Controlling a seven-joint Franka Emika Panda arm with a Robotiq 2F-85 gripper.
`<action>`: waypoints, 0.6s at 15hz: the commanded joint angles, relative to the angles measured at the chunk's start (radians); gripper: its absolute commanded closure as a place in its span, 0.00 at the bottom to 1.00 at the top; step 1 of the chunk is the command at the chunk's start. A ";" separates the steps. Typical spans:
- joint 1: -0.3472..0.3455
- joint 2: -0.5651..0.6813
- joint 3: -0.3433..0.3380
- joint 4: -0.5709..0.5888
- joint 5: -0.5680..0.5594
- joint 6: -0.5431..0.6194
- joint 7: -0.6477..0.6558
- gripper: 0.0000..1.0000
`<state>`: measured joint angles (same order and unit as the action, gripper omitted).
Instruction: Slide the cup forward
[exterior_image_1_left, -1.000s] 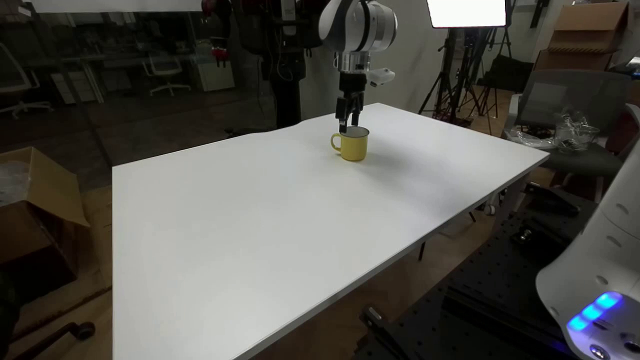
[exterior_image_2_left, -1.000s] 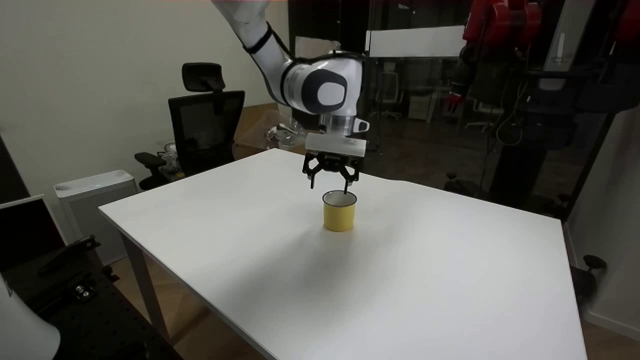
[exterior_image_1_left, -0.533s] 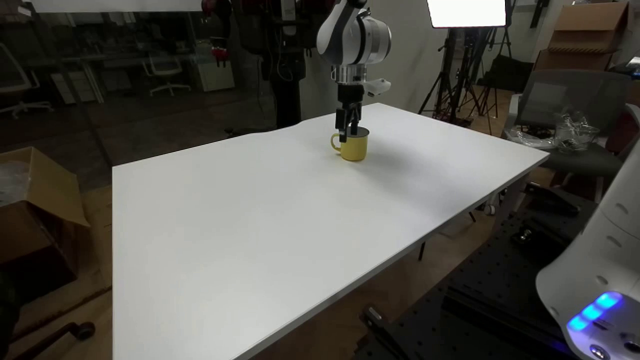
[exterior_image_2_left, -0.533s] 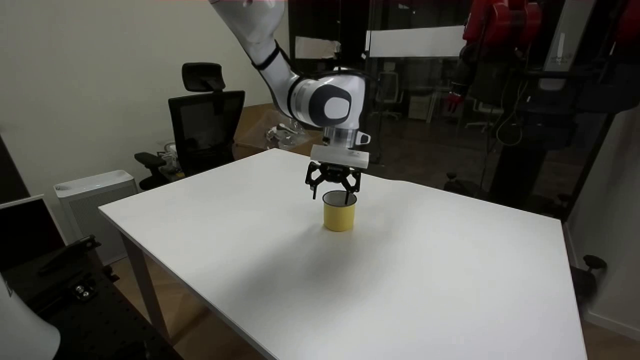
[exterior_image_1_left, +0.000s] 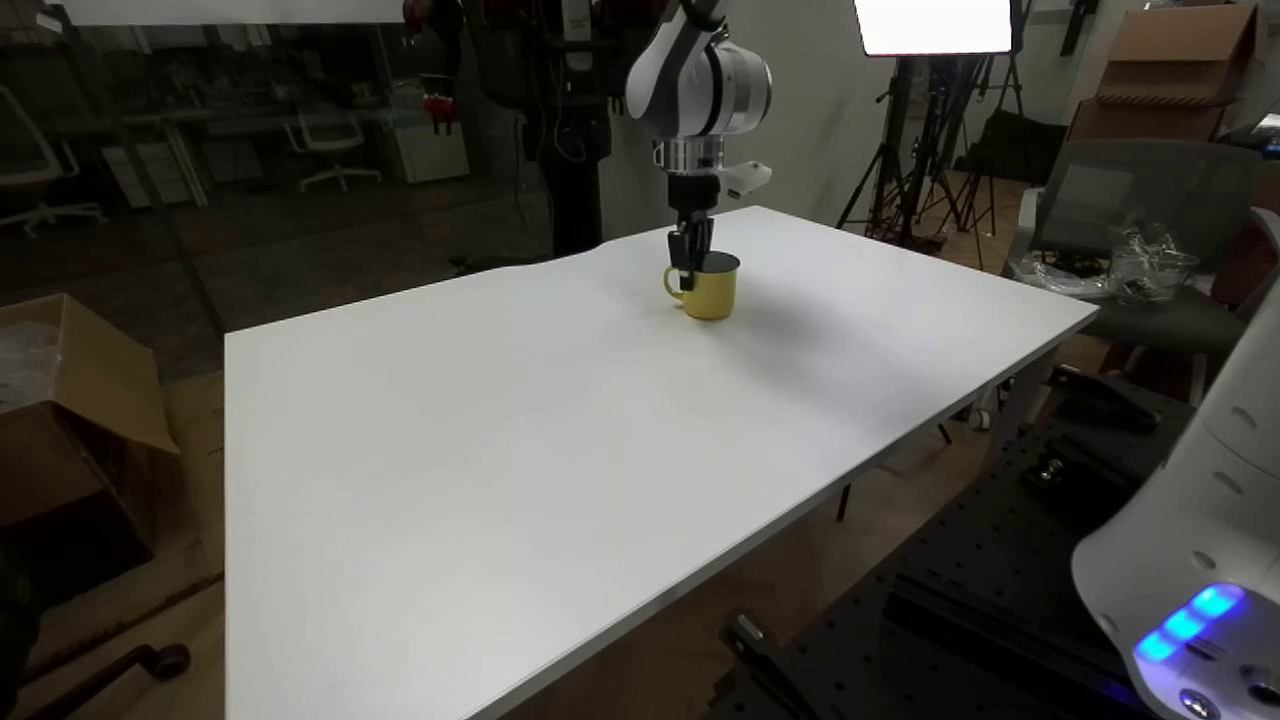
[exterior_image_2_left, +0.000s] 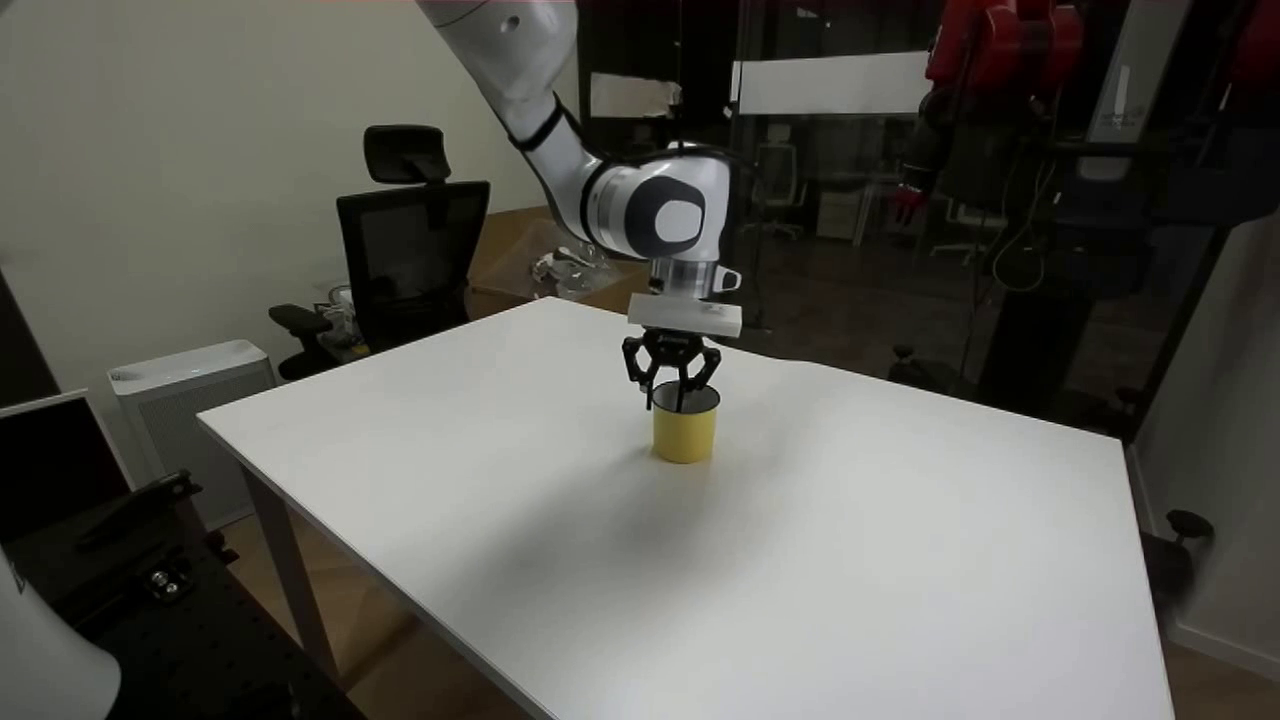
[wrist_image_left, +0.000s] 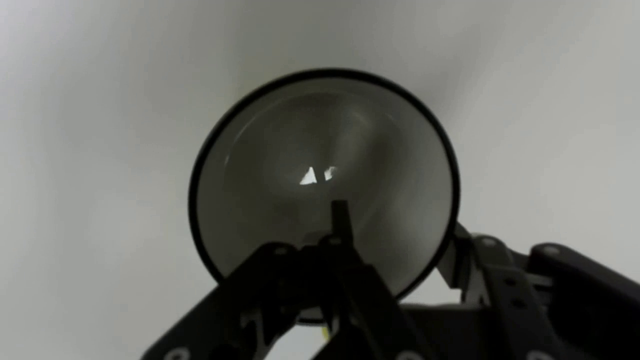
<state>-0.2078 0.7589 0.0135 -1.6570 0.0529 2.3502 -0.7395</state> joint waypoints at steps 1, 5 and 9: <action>-0.001 0.025 0.007 0.059 -0.032 -0.031 0.032 0.89; -0.001 0.033 0.012 0.083 -0.043 -0.048 0.027 1.00; 0.019 0.058 0.023 0.137 -0.068 -0.092 0.019 0.97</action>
<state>-0.2049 0.7784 0.0223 -1.6063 0.0140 2.3138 -0.7390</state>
